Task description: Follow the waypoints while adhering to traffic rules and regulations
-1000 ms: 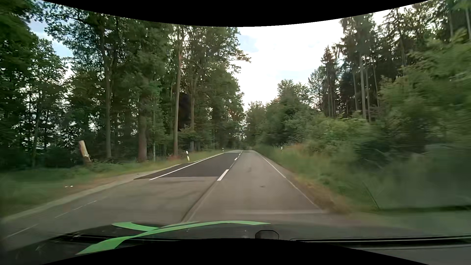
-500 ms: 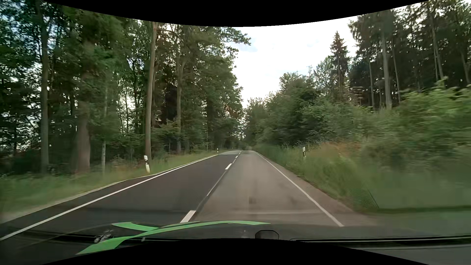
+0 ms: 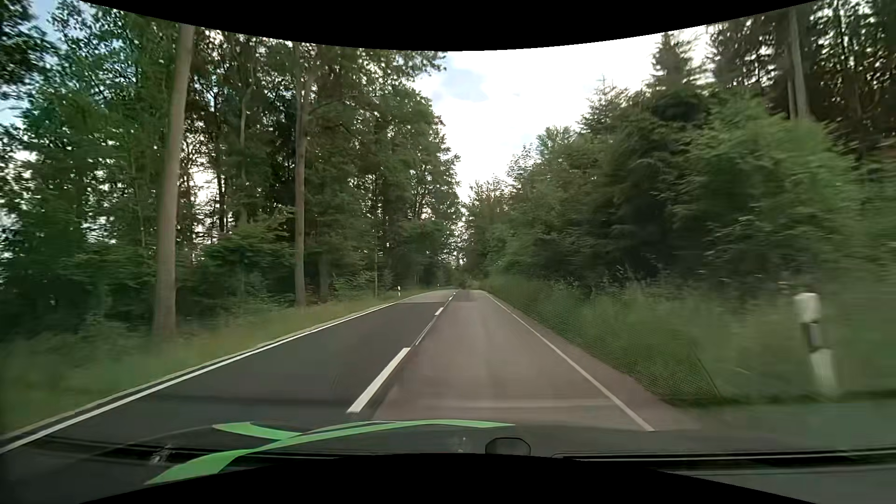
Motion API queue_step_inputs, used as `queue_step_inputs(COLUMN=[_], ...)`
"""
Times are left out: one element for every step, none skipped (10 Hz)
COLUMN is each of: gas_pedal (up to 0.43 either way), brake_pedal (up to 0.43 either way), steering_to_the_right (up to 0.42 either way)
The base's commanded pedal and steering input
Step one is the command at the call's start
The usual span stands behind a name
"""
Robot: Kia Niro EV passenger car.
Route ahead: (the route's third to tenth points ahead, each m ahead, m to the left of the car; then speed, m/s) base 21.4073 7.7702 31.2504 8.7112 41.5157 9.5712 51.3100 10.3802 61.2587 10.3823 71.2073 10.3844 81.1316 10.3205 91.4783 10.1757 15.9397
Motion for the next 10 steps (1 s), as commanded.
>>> queue_step_inputs(gas_pedal=[0.189, 0.189, 0.189, 0.189, 0.189, 0.189, 0.189, 0.189, 0.189, 0.189], brake_pedal=[0.000, 0.000, 0.000, 0.000, 0.000, 0.000, 0.000, 0.000, 0.000, 0.000], steering_to_the_right=[-0.003, -0.003, -0.003, -0.004, -0.005, -0.008, -0.008, -0.008, -0.008, -0.008])
